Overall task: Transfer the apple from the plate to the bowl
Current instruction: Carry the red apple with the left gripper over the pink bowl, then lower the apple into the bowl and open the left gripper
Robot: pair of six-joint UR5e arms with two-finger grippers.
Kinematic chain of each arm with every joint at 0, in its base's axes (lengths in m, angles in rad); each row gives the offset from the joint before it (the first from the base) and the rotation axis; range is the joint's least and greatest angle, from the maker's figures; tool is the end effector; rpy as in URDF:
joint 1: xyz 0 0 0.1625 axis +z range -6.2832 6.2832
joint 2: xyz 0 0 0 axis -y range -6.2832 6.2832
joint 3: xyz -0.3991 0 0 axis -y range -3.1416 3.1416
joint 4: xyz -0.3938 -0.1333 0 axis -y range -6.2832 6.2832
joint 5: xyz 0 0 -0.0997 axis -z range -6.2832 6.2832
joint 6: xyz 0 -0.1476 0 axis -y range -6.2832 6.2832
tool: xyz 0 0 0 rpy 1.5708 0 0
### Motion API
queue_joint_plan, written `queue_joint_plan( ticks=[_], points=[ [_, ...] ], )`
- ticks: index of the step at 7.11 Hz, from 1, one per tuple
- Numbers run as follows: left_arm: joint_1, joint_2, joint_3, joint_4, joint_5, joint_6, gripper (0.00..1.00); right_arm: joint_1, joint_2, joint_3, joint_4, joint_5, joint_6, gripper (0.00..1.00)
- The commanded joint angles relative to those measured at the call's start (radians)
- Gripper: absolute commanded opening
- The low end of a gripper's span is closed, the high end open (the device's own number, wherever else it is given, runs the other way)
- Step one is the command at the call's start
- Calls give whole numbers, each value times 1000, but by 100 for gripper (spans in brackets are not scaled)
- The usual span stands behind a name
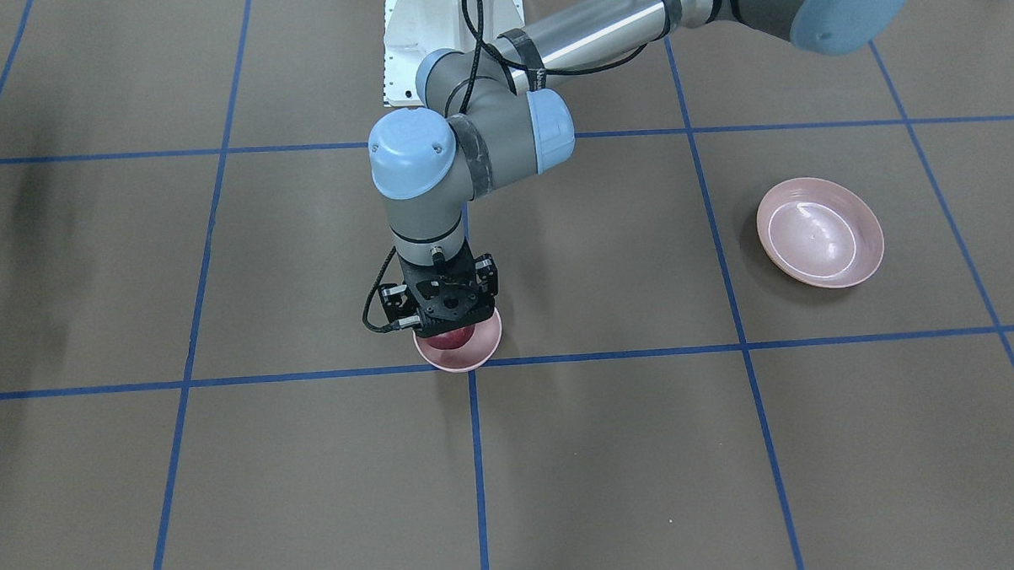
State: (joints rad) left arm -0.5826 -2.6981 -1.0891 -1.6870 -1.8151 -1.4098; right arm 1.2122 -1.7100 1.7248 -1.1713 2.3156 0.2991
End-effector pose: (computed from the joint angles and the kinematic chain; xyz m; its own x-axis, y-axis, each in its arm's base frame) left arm 0.6528 -0.5470 0.1316 0.6596 -0.2484 -0.7094 0.2925 0.9542 -0.0621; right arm -0.1350 -0.4549 0.6111 0.6610 -0.2382 0.7115 0.1324 0.9704 0.2018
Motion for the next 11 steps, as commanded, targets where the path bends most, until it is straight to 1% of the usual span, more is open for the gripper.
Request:
queue_joint_plan(
  ticks=[1,2,3,4,5,7,8,9,10,11],
  points=[
    [7,24,5,-36,8,2,31,0,1,-1,-1,1,0,100],
    [9,30,6,-48,8,5,36,0,1,1,-1,1,0,100],
    [9,29,6,-49,8,6,44,1,1,2,-1,1,0,100],
    [9,29,3,-49,8,6,65,0,1,4,-1,1,0,100],
    [9,29,2,-49,11,8,97,0,1,4,-1,1,0,100],
    [9,31,0,-48,17,8,98,0,1,3,-1,1,0,100],
    [6,37,-20,-43,17,9,98,0,1,-1,-1,-1,0,100],
    [3,108,-137,-34,17,9,98,0,3,-1,-1,1,0,100],
    [-5,285,-379,36,16,50,98,3,13,2,-7,13,-9,100],
    [-20,463,-623,135,17,219,98,39,33,-7,-19,40,-23,100]
  ],
)
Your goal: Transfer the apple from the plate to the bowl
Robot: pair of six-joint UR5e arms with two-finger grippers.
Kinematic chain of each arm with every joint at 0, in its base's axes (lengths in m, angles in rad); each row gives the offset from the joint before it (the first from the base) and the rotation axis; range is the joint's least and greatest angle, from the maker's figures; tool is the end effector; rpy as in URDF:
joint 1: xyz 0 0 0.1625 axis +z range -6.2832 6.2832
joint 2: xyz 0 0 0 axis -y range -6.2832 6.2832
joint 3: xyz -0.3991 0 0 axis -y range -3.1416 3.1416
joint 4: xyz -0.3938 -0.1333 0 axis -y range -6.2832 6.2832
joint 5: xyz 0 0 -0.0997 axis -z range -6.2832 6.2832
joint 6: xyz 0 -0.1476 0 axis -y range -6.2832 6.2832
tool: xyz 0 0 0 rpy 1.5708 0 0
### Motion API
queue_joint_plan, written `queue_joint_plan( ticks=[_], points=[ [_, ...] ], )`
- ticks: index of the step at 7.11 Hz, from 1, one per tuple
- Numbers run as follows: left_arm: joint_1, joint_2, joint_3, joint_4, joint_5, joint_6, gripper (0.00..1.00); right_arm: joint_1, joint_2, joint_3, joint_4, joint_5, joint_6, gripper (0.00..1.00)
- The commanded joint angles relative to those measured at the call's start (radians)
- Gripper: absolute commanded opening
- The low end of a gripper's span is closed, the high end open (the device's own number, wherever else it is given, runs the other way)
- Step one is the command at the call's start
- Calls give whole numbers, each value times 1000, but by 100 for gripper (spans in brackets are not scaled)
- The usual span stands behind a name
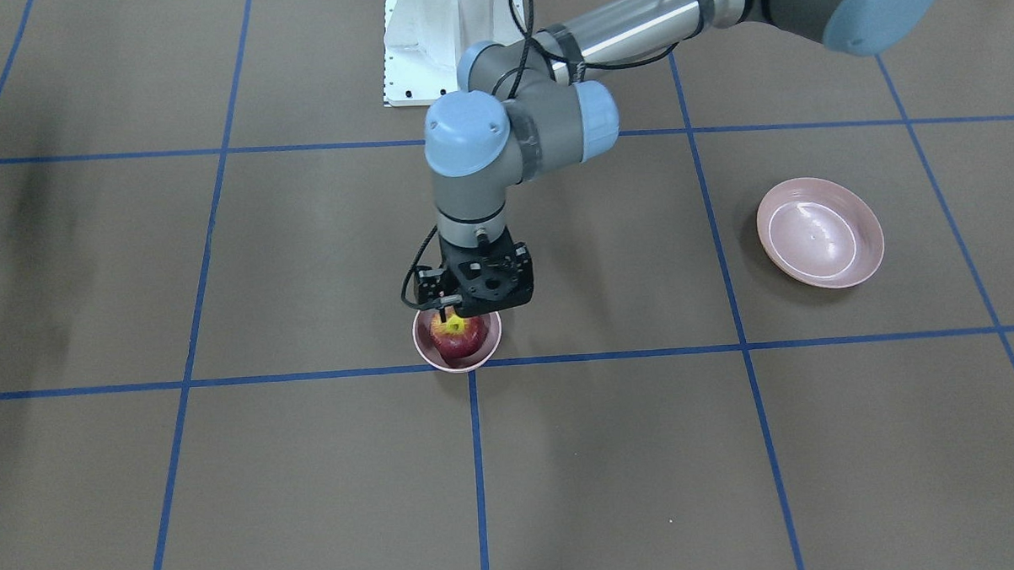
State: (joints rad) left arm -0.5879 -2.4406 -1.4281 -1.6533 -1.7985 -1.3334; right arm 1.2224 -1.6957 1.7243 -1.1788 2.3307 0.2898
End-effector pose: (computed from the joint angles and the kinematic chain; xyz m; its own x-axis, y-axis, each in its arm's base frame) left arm 0.5870 -0.5114 0.1851 0.6530 -0.1599 -0.7403 0.2580 0.9660 0.0189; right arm -0.1337 -0.4607 0.6042 0.6500 -0.2453 0.7193 0.1314 0.9685 0.2116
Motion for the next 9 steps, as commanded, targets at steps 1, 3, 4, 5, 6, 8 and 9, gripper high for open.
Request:
queue_joint_plan(
  ticks=[1,3,4,5,6,8,9],
  points=[
    [-67,386,-477,121,-7,290,98,61,27,-14,-13,27,-20,100],
    [-290,594,-560,106,-100,550,98,165,51,-34,-13,32,-71,100],
    [-438,686,-583,86,-227,666,98,204,88,-66,-40,39,-80,100],
    [-511,780,-618,84,-375,724,98,221,126,-71,-126,38,-86,100],
    [-529,819,-592,64,-401,916,98,253,117,-74,-143,45,-125,100],
    [-679,814,-569,69,-477,1095,98,292,146,-112,-147,-22,-144,100],
    [-734,845,-580,75,-487,1094,98,337,149,-127,-150,-30,-143,100]
  ],
)
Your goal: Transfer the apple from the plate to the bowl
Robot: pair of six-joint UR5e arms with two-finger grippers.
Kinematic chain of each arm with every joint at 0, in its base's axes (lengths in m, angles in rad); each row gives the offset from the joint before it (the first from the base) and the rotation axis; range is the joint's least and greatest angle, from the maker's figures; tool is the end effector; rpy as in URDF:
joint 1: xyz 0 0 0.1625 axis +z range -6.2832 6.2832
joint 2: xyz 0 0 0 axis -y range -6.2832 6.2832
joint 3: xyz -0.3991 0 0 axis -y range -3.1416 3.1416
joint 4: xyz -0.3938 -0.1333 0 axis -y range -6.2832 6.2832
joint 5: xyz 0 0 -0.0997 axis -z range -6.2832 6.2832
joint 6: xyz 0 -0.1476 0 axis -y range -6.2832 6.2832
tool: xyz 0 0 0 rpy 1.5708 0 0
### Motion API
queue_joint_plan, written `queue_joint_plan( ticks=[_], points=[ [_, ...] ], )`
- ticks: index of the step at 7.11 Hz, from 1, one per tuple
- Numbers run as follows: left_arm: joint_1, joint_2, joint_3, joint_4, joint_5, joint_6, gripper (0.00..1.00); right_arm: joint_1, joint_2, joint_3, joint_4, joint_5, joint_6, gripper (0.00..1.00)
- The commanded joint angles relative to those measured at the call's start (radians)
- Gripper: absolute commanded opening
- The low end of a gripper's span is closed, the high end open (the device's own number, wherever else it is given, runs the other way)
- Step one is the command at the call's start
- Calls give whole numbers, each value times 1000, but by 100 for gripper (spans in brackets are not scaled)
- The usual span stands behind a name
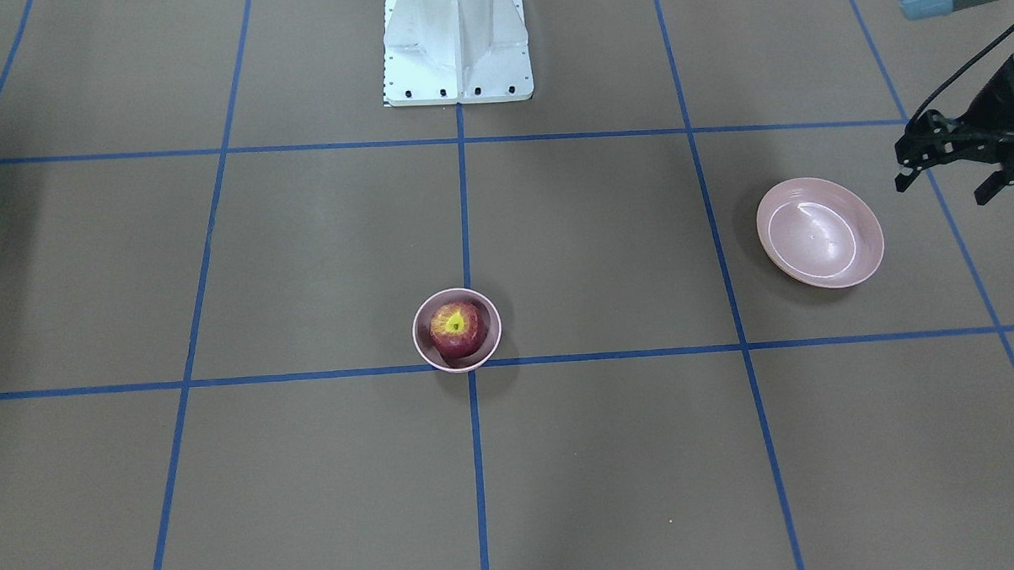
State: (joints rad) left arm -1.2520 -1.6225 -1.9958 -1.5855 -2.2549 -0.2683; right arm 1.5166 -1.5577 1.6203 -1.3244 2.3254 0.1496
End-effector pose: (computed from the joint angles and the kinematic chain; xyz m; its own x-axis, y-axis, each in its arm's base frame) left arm 0.1226 -0.4991 0.4342 0.6927 0.2853 -0.6623 -0.0961 0.9468 0.3073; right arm 0.0037 -0.5269 0.6091 0.7159 -0.1029 0.6906 -0.0557 0.9775 0.2034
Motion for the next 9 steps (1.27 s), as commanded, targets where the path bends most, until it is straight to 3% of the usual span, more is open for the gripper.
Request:
queue_joint_plan(
  ticks=[1,3,6,9],
  points=[
    [-98,92,-8,-5,-31,32,98,107,19,-80,-4,-15,-11,100],
    [-161,95,23,7,-35,40,98,126,-1,-64,-6,-14,-81,100],
    [-194,104,167,-8,-38,40,98,59,10,-33,-2,-3,-71,100],
    [-257,181,134,-17,-40,32,98,-32,11,-13,4,5,-68,100]
  ],
)
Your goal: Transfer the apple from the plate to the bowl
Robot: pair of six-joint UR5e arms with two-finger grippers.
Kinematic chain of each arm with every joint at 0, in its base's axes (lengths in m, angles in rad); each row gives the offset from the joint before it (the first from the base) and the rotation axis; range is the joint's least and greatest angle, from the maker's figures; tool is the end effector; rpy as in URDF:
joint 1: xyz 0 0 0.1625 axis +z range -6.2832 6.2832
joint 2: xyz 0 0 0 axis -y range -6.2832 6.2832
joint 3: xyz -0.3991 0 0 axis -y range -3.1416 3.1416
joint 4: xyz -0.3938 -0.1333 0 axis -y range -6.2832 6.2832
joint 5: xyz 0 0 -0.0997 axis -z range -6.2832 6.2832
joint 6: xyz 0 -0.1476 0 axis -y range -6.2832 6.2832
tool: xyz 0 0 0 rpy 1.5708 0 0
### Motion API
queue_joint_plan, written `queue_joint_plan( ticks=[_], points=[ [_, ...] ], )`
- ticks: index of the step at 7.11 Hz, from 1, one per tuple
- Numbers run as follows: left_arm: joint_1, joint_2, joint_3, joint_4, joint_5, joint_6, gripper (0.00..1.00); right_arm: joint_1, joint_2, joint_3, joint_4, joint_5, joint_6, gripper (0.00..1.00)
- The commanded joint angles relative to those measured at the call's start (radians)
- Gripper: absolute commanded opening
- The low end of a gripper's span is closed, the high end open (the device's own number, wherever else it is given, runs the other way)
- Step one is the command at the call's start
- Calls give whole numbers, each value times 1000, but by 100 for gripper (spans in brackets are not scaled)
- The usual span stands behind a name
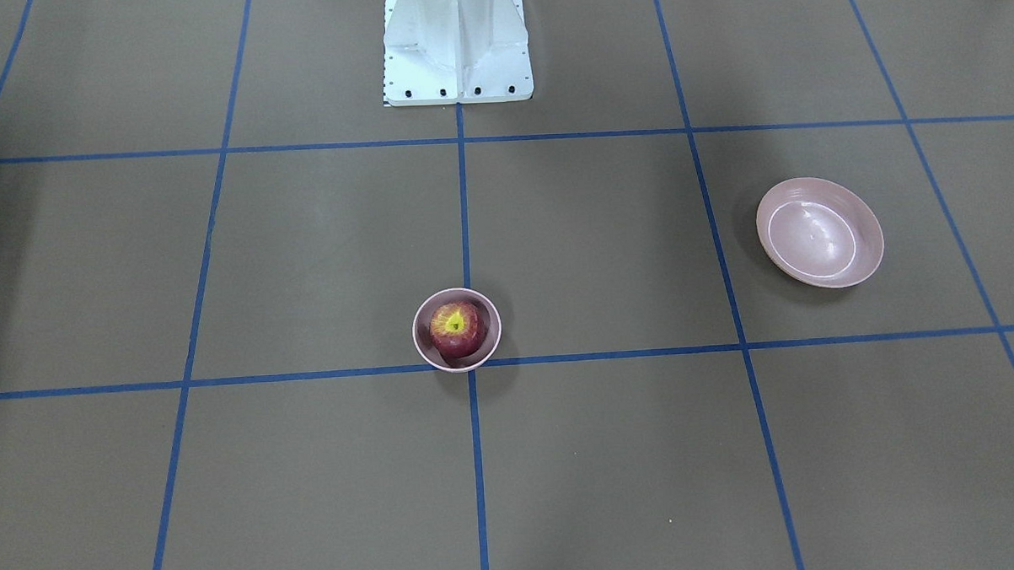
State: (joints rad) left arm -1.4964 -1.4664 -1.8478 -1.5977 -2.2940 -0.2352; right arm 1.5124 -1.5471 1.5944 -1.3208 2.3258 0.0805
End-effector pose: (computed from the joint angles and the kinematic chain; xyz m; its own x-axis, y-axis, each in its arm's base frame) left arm -0.0009 -0.4674 0.5805 0.7345 -0.0464 -0.6770 0.1011 0.9940 0.0416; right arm 0.0012 -0.5306 0.6164 0.7175 -0.1654 0.6767 -0.0019 0.9709 0.2393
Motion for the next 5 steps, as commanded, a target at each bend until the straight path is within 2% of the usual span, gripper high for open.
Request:
queue_joint_plan(
  ticks=[1,4,5],
  points=[
    [-10,9,-40,-13,-2,-4,98,-28,2,3,-8,23,1,100],
    [-7,6,-47,-76,-2,4,98,-28,21,-31,-8,30,-1,100],
    [-2,3,-4,-94,-1,5,98,-28,21,-34,-3,24,1,100]
  ],
)
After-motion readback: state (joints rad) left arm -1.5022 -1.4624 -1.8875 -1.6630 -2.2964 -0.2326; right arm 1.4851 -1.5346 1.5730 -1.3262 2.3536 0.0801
